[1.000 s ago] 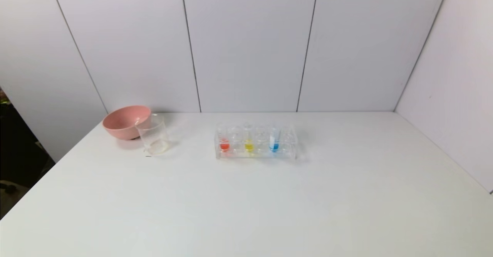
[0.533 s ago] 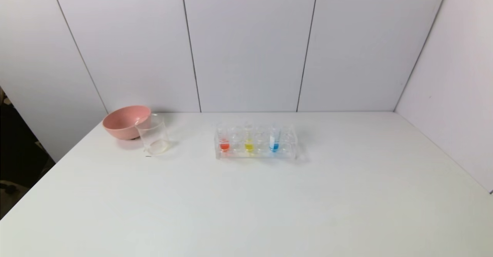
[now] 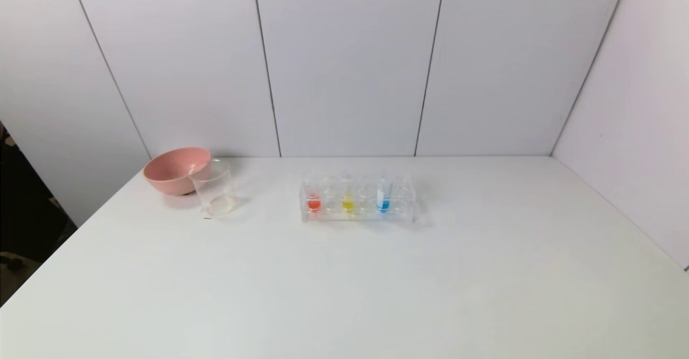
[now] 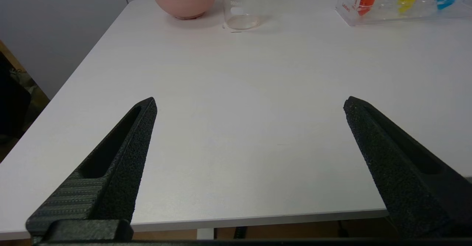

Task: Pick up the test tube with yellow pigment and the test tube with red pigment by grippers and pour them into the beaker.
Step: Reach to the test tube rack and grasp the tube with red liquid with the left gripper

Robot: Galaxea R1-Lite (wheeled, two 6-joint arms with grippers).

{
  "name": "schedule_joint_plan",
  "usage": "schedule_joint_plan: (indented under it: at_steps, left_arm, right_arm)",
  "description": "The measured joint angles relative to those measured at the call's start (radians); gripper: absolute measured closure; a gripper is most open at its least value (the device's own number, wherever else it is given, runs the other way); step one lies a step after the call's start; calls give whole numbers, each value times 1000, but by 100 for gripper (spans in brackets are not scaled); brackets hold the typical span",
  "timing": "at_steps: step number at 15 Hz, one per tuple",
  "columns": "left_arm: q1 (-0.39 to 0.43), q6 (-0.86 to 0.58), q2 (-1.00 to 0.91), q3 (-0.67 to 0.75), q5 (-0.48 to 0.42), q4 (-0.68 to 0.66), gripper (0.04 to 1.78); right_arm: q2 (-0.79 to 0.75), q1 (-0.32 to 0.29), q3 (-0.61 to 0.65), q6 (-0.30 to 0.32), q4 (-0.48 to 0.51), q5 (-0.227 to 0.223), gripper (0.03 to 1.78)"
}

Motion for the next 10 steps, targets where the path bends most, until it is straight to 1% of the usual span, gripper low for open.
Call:
schedule_joint_plan:
  at_steps: [5, 7, 10]
  left_arm:
    - [0, -4, 0, 0, 3, -2, 5]
    - [-1, -7, 0, -5, 3, -46, 5]
    - [0, -17, 0, -56, -9, -25, 5]
  right_arm:
    - [0, 0, 0, 0, 0, 0, 11]
    - [0, 0, 0, 0, 0, 0, 11]
    - [0, 0, 0, 0, 0, 0, 11]
